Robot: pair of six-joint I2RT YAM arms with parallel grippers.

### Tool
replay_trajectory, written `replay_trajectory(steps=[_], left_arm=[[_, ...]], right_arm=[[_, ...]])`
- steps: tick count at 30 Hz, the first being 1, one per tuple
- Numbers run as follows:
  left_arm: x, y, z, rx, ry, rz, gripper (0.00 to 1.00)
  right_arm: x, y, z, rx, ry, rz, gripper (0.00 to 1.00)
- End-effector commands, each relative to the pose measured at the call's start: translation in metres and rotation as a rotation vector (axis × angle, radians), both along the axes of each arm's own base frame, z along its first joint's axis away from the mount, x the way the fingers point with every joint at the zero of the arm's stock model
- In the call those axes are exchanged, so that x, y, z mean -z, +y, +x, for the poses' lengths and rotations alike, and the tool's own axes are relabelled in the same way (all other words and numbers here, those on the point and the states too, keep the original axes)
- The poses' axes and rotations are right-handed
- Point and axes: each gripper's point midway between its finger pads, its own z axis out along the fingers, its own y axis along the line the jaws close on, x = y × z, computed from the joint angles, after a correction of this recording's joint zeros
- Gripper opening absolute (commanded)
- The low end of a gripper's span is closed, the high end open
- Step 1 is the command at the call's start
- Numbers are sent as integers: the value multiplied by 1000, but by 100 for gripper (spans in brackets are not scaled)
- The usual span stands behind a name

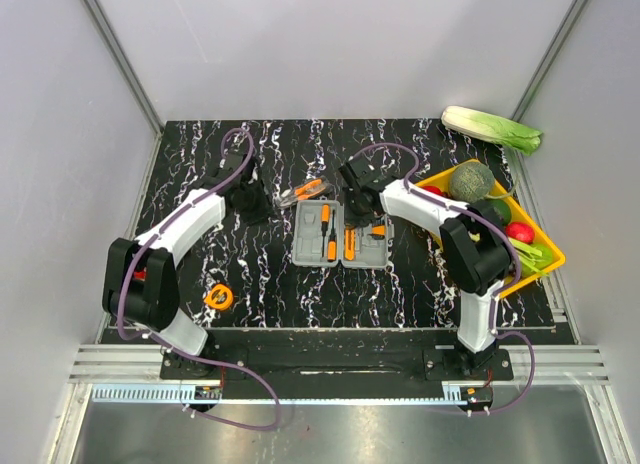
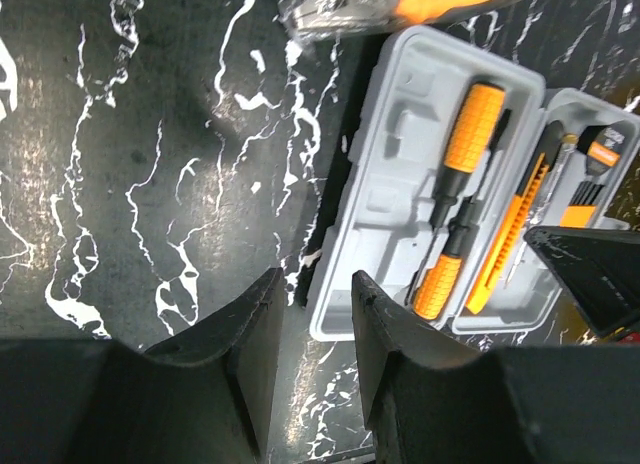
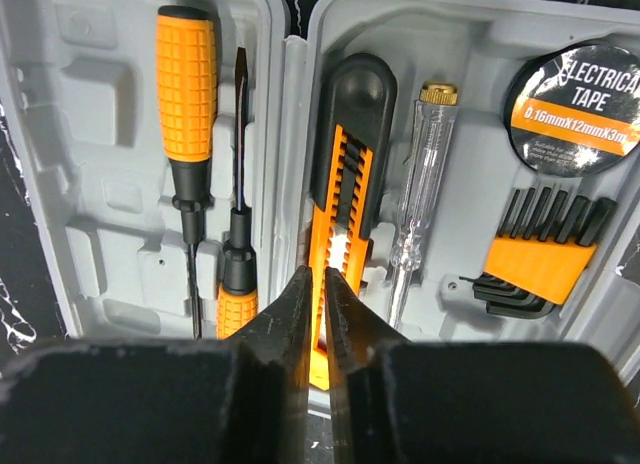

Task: Pack the tool kit

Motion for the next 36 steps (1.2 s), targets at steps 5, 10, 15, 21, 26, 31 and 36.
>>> replay_trajectory(steps=[5,10,15,21,26,31,36], left_arm=[[1,4,1,5,-14,-55,37],[3,10,1,-3,-14,-49,36],[5,14,-1,-9,-13,-46,36],[-2,20,1,-19,-34,-33,36],[-19,27,7,-28,-74,-7,37],[-40,33,18,-32,-140,23,42],[-54,31,38,19,-218,48,52]], right_arm=[[29,6,-6,-51,56,-24,12],[51,4,-10,-57,99,-53,8],[66,-13,-20,-7,158,-131,4],[26,-10,0,64,114,-142,3],[-43,9,34,93,-35,-58,19],[-96,11,50,126,-173,19,37],[-109,-1,43,143,-214,60,45]])
